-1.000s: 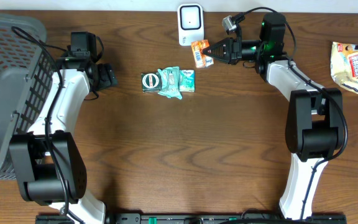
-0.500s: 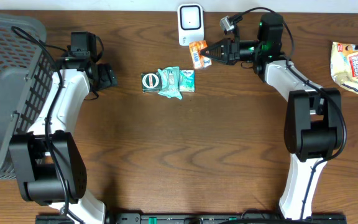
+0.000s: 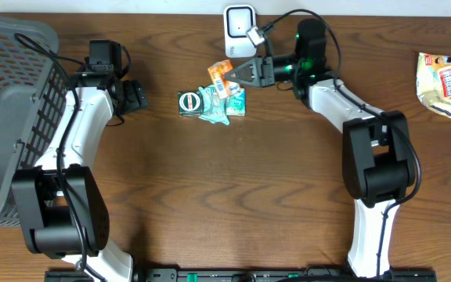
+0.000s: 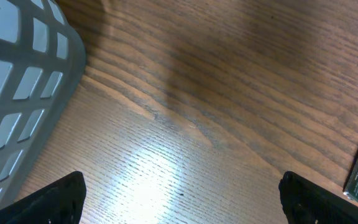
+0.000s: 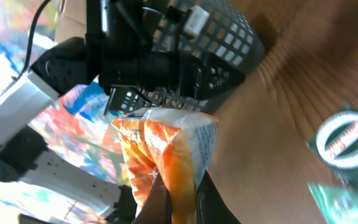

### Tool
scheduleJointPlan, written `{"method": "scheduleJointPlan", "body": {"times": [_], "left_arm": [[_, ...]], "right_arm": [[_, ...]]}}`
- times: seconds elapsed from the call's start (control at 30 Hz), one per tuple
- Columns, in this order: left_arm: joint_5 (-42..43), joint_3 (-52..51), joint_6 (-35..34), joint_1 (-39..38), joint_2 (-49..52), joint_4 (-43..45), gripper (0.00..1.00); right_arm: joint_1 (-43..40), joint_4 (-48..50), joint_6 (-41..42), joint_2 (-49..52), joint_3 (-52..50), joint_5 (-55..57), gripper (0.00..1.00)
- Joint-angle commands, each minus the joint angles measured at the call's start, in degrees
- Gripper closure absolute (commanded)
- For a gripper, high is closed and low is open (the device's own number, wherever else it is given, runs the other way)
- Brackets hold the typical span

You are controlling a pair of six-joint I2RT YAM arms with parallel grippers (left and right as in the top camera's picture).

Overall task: Scan the item barcode
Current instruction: 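Carry the orange tissue pack up toward the scanner, then hold the orange tissue pack in front of the scanner window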

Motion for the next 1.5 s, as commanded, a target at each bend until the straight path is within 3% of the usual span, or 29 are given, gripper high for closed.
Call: {"method": "scheduleJointPlan", "body": {"times": [0.0, 0.13, 0.33, 0.63, 0.87, 1.0, 1.1, 1.2, 1.23, 1.3, 1.4, 1.47], "left_arm": [[-0.3, -0.3, 0.8, 0.0, 0.0, 0.0, 0.03], [-0.3, -0.3, 0.8, 0.0, 0.0, 0.0, 0.02], [-0.3, -0.3, 0.8, 0.0, 0.0, 0.0, 0.02], [-0.3, -0.3, 0.8, 0.0, 0.0, 0.0, 0.03], [-0.3, -0.3, 0.8, 0.0, 0.0, 0.0, 0.03], [-0.3, -0.3, 0.8, 0.0, 0.0, 0.0, 0.03], [-0.3, -0.3, 0.8, 0.0, 0.0, 0.0, 0.03], [-0.3, -0.3, 0.8, 0.0, 0.0, 0.0, 0.03], [-0.3, -0.3, 0.8, 0.0, 0.0, 0.0, 0.02], [-0.3, -0.3, 0.8, 0.0, 0.0, 0.0, 0.02], [-0.3, -0.3, 0.8, 0.0, 0.0, 0.0, 0.02], [-0.3, -0.3, 0.8, 0.0, 0.0, 0.0, 0.03]], "right_arm": [[1.3, 3.5, -1.2, 0.2, 0.4, 1.5, 0.98], [1.5, 6.3, 1.8, 0.2, 0.4, 3.6, 0.98], [2.1, 18.0, 9.8, 0.1, 0.5, 12.9, 0.98], [2.0, 17.5, 5.6, 0.1, 2.3, 18.2, 0.98], [2.1, 17.0, 5.9, 0.1, 2.3, 32.5, 0.98], [2.1, 4.8, -1.9, 0.1, 3.6, 40.8, 0.98], [2.0, -7.8, -12.2, 0.1, 6.7, 42.1, 0.98], [1.6, -26.9, -23.0, 0.1, 13.0, 47.4, 0.98], [1.6, -37.6, -28.5, 0.1, 16.9, 54.0, 0.99], [1.9, -46.0, -33.4, 0.1, 20.4, 62.1, 0.99], [3.3, -55.7, -41.3, 0.1, 25.7, 79.7, 0.99], [4.3, -58.9, -46.7, 0.1, 28.1, 85.5, 0.99]]}}
